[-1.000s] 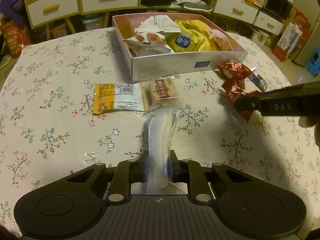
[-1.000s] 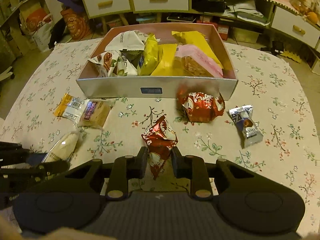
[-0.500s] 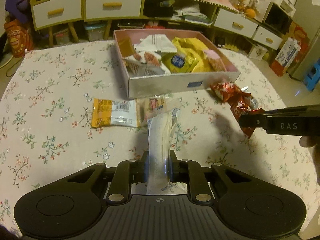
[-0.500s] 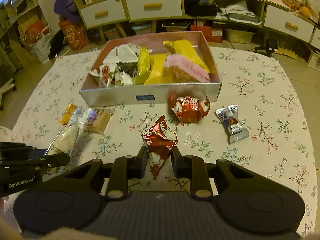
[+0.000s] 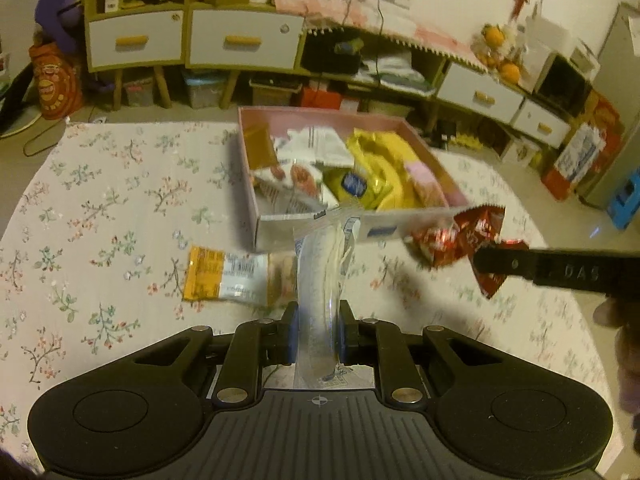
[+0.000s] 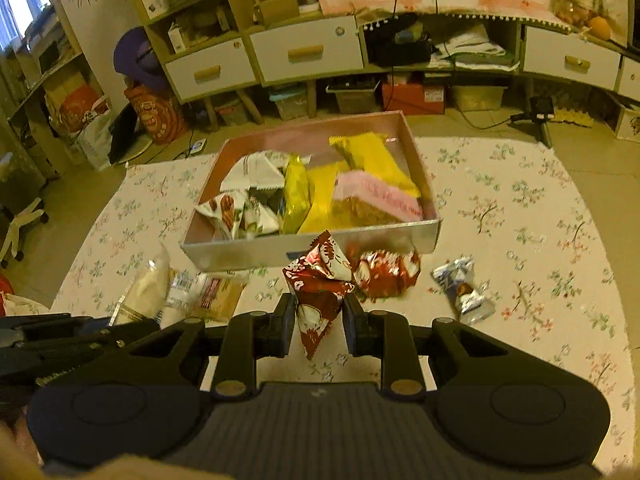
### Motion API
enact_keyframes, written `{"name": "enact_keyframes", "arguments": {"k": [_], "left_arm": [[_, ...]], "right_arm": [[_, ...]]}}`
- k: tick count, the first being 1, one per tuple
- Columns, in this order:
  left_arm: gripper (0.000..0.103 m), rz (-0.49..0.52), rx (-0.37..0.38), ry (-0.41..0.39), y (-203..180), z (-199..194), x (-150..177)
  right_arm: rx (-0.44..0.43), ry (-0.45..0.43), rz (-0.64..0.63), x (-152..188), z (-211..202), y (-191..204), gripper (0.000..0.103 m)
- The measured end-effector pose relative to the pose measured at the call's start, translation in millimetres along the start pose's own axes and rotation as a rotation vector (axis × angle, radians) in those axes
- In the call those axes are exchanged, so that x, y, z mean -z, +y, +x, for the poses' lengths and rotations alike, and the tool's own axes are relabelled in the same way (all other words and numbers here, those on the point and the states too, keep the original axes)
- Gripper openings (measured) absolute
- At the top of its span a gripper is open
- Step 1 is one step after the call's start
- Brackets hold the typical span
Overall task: Organize snacks
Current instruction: 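Carry the white bar packet and red foil packet into the pink box and open both tools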
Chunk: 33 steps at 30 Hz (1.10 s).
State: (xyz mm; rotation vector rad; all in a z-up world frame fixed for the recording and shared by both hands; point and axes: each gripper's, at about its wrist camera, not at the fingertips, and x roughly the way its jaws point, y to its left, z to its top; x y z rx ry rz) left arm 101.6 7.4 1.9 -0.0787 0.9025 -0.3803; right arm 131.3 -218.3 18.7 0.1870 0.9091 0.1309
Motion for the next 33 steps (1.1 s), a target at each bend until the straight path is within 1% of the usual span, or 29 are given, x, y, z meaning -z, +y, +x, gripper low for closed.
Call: {"name": "enact_keyframes", "arguments": {"k": [2, 5, 8, 15, 19, 23, 25, 28, 33], "left_arm": [[0.016, -0.012, 0.004, -0.014, -2, -2, -5], [0.016, 0.003, -0.017, -0.031, -3, -2, -17], [0.016, 0.015, -0.038, -0.031, -1, 3, -33], [0.016, 0.050, -0.087, -0.029, 6, 29, -87], [0.016, 0.084, -0.117, -0.003, 6, 55, -111], [0.016, 0.108, -0.147, 0.056, 6, 82, -132], [0.016, 0.111, -0.155, 0.065, 7, 94, -142], [0.016, 0.127, -0.166, 0.084, 7, 111, -153], [0.016, 0.163, -0.216, 0.166, 4, 140, -163]], "right_arm": [[0.001, -0.010, -0.003, -5, -1, -2, 0.023], [-0.007, -0.021, 0.005, -15, 3, -7, 0.023], [-0.020, -0.028, -0.002, -24, 8, -9, 0.023], [-0.071, -0.054, 0.040, -53, 26, -19, 0.023], [-0.080, -0.060, 0.021, -68, 42, -15, 0.023], [-0.084, -0.053, 0.001, -81, 60, -12, 0.023], [-0.081, -0.047, -0.004, -86, 70, -12, 0.023], [-0.070, -0.041, -0.007, -90, 80, -13, 0.023], [-0.076, -0.024, 0.007, -98, 95, -16, 0.023]]}}
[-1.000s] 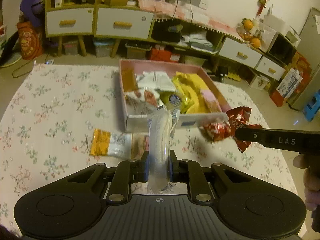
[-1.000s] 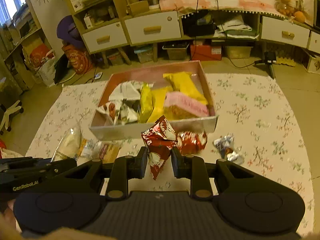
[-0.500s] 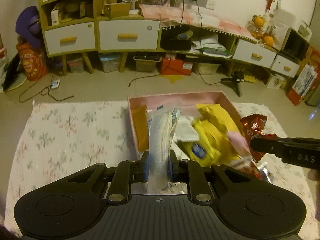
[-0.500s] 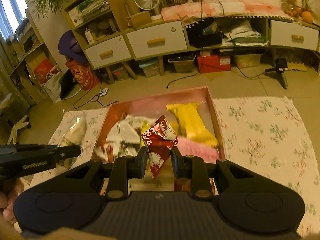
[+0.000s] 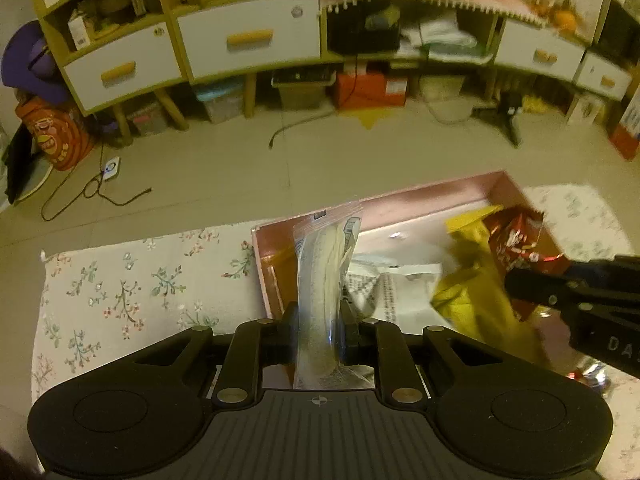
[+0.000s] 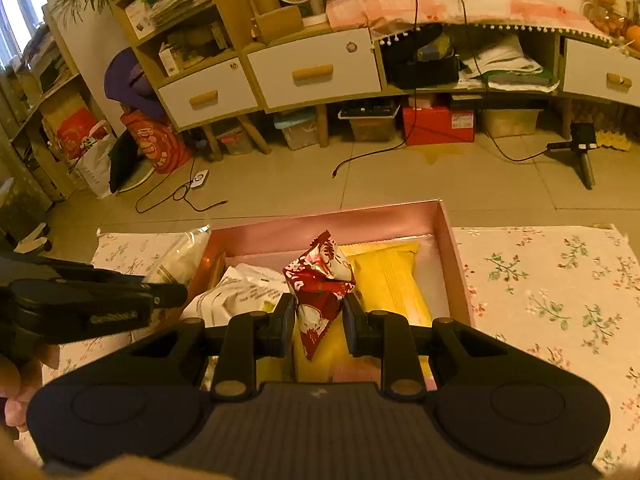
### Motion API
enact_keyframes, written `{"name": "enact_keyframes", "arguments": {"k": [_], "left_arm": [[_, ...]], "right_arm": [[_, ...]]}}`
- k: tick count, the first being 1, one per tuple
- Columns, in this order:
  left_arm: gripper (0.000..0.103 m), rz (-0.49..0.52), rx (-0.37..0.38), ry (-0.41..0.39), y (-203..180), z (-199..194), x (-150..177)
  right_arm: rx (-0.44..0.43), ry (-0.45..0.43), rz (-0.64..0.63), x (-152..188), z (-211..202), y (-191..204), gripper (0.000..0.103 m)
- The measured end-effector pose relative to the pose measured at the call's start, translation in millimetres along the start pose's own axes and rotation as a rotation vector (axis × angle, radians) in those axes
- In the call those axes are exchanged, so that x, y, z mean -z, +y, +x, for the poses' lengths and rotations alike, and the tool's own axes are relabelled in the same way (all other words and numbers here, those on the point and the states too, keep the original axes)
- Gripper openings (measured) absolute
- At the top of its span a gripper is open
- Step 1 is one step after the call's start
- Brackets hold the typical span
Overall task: Organize snacks
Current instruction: 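Carry the white bar packet and red foil packet into the pink box and open both tools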
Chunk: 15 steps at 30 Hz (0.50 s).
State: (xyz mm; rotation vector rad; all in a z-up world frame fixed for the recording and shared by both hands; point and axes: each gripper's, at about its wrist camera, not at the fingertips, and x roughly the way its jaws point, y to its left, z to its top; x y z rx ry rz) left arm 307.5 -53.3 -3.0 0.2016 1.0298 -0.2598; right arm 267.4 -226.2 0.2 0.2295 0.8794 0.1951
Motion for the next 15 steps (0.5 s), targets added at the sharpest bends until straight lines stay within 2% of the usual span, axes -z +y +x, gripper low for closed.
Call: {"name": "enact_keyframes", "arguments": {"k": [4, 15], "left_arm": [[0.016, -0.004, -0.004, 0.033, 1, 15, -5], [0.016, 0.009, 0.038, -0.013, -4, 26, -9]], "right_arm": [[0.008, 0.010, 0.000, -2, 9, 0, 0.023], [0.010, 0.010, 0.049, -5, 21, -3, 0.023]]}}
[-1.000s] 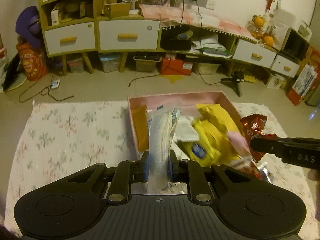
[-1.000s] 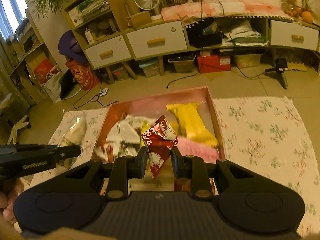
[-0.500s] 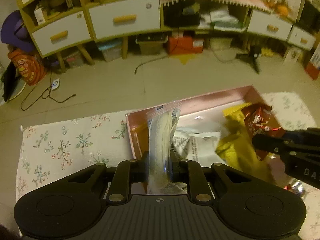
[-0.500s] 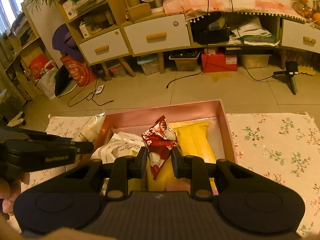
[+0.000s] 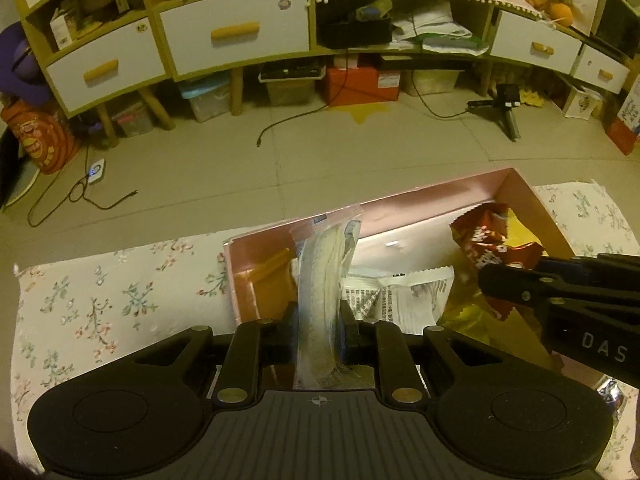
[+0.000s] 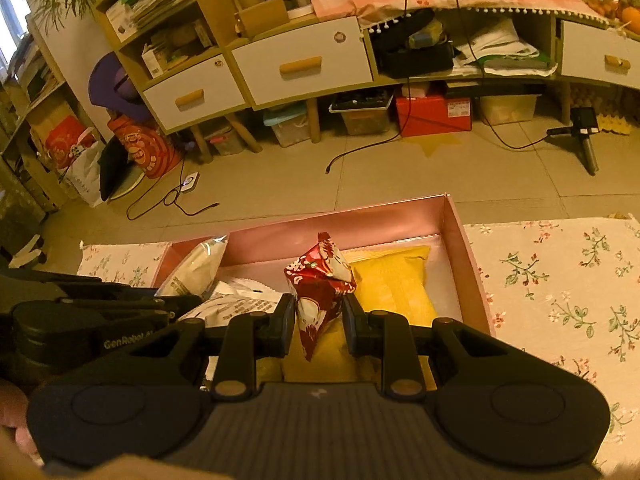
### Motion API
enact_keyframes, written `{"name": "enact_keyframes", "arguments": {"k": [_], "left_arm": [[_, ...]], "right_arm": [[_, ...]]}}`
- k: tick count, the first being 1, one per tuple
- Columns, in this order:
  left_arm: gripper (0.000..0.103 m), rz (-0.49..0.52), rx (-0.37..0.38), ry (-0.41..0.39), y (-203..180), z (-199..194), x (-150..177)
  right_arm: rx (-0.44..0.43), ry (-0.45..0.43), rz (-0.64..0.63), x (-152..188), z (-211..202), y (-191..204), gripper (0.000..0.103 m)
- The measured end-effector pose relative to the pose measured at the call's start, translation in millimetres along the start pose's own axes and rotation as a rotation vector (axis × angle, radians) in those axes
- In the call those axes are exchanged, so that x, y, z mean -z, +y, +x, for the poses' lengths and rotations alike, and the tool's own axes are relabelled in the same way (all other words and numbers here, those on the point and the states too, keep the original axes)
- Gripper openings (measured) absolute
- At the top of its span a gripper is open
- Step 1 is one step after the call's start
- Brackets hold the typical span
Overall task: Organize snacks
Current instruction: 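Carry the white bar packet and red foil packet into the pink box and open both tools, then move both open tools back over the remaining snacks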
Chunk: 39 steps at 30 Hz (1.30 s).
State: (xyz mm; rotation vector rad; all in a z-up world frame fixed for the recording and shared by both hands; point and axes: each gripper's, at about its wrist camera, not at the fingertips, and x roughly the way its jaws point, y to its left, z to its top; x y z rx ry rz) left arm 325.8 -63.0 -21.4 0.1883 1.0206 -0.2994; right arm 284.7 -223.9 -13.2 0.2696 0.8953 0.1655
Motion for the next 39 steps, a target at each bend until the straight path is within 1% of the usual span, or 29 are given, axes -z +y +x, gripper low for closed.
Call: {"name": "enact_keyframes", "arguments": {"k": [2, 4, 6, 7, 8, 10, 11, 13, 16, 17, 19, 22, 25, 29, 32, 39], "left_arm": [[0.016, -0.009, 0.007, 0.010, 0, 2, 0], [0.019, 0.008, -0.001, 0.022, 0, 3, 1], [0.020, 0.005, -0.008, 0.004, 2, 1, 1], [0.025, 0.001, 0.001, -0.007, 3, -2, 1], [0.031, -0.002, 0.010, -0.016, 4, -4, 0], [0.039, -0.005, 0.012, -0.031, 5, -9, 1], [0.042, -0.001, 0.006, -0.038, 4, -13, 1], [0.045, 0.003, -0.005, -0.044, 3, -18, 2], [0.049, 0.007, -0.020, -0.056, 2, -27, 6], [0.055, 0.009, -0.020, -0.058, 2, -31, 9], [0.062, 0.007, -0.004, -0.055, 2, -37, 13], [0.062, 0.012, -0.001, -0.059, 1, -47, 22], [0.065, 0.003, 0.004, -0.059, -1, -57, 33], [0.068, 0.008, 0.014, -0.063, -5, -72, 49], [0.072, 0.002, 0.015, -0.067, -8, -85, 61], [0.075, -0.015, 0.026, -0.079, -11, -113, 92]], "right_arm": [[0.012, -0.004, -0.003, -1, 0, 1, 0.025], [0.021, -0.014, 0.000, -1, -2, 2, 0.027], [0.020, -0.018, 0.002, -2, -4, 3, 0.032], [0.015, -0.020, 0.001, -3, -7, 3, 0.037], [0.014, -0.023, 0.000, -5, -7, 3, 0.042], [0.017, -0.034, -0.004, -5, -12, 4, 0.049], [0.017, -0.037, -0.005, -5, -15, 4, 0.051], [0.020, -0.035, -0.005, -6, -18, 4, 0.053], [0.034, -0.033, -0.011, -6, -23, 6, 0.060], [0.039, -0.034, -0.018, -5, -26, 7, 0.062], [0.050, -0.033, -0.032, -2, -31, 10, 0.064], [0.061, -0.031, -0.042, 0, -39, 12, 0.069], [0.069, -0.032, -0.044, 5, -49, 15, 0.070], [0.075, -0.040, -0.048, 15, -64, 17, 0.076], [0.090, -0.034, -0.064, 25, -72, 17, 0.078], [0.119, -0.024, -0.055, 46, -91, 16, 0.081]]}}
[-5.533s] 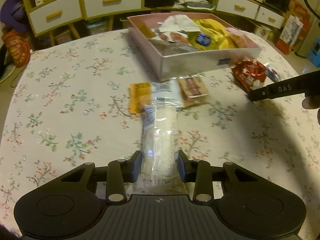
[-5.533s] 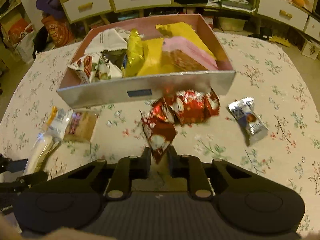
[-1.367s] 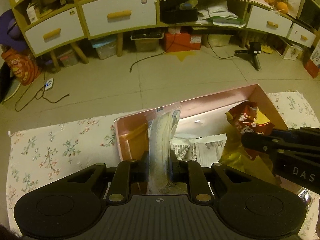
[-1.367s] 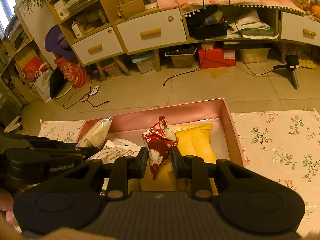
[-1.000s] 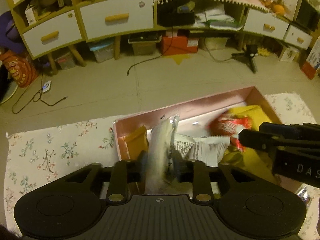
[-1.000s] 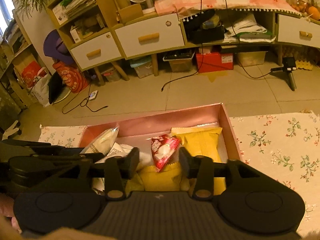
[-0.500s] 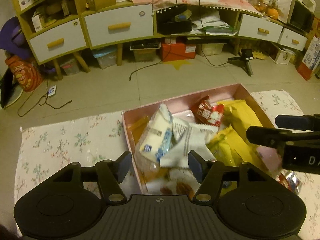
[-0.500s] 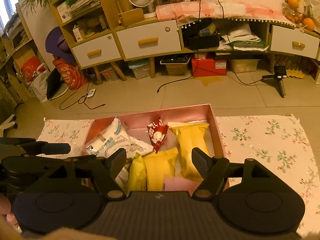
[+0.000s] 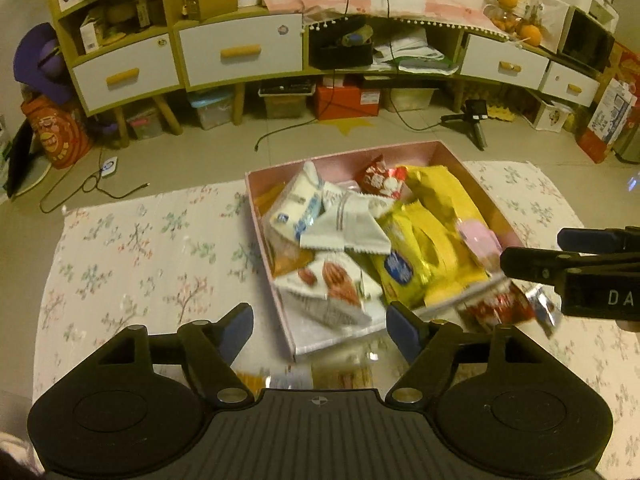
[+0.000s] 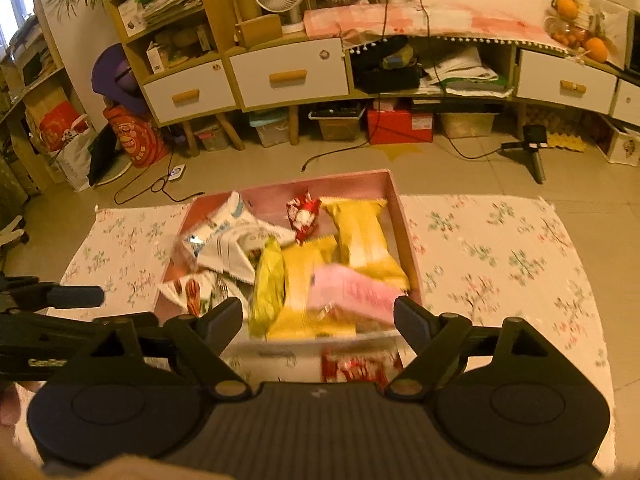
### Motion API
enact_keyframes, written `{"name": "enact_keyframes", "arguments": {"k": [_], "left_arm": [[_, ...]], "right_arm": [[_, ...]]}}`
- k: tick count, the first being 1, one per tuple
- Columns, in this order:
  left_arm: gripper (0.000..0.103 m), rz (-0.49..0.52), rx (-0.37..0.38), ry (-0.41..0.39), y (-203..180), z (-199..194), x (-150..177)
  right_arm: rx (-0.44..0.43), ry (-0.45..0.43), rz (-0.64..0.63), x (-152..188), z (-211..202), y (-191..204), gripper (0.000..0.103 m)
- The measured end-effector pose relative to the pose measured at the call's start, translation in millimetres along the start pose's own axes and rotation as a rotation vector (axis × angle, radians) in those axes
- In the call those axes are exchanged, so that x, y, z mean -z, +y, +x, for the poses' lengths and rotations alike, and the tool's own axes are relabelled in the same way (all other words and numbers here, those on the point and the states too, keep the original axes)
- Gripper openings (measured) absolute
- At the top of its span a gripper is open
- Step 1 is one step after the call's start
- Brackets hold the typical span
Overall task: Organize snacks
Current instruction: 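Move both open tools back over the remaining snacks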
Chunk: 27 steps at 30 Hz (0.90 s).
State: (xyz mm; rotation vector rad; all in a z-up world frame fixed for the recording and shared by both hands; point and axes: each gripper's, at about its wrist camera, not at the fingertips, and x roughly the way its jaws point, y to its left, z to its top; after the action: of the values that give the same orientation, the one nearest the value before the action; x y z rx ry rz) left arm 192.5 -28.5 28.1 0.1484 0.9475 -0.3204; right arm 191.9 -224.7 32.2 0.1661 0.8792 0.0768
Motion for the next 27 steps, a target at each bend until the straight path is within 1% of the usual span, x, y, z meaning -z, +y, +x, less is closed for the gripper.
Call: {"name": "enact_keyframes", "arguments": {"k": [4, 9, 14, 19, 24, 27], "left_arm": [[0.080, 0.001, 0.000, -0.008, -3, -15, 16], [0.082, 0.018, 0.005, -0.022, -9, -31, 36], [0.089, 0.018, 0.025, -0.027, -16, -41, 56], [0.091, 0.031, 0.023, -0.018, -22, -44, 78], [0.096, -0.002, 0.024, -0.012, -16, -42, 99], [0.096, -0.007, 0.003, -0.017, -11, -39, 107]], "right_arm": [[0.020, 0.003, -0.013, 12, -11, 2, 0.084], [0.021, 0.002, -0.025, 26, -22, 5, 0.088], [0.030, 0.000, -0.046, 40, -32, 9, 0.092], [0.039, -0.003, -0.071, 56, -40, 12, 0.096], [0.060, -0.007, -0.081, 72, -41, 8, 0.099], [0.069, -0.011, -0.067, 83, -37, 2, 0.101]]}}
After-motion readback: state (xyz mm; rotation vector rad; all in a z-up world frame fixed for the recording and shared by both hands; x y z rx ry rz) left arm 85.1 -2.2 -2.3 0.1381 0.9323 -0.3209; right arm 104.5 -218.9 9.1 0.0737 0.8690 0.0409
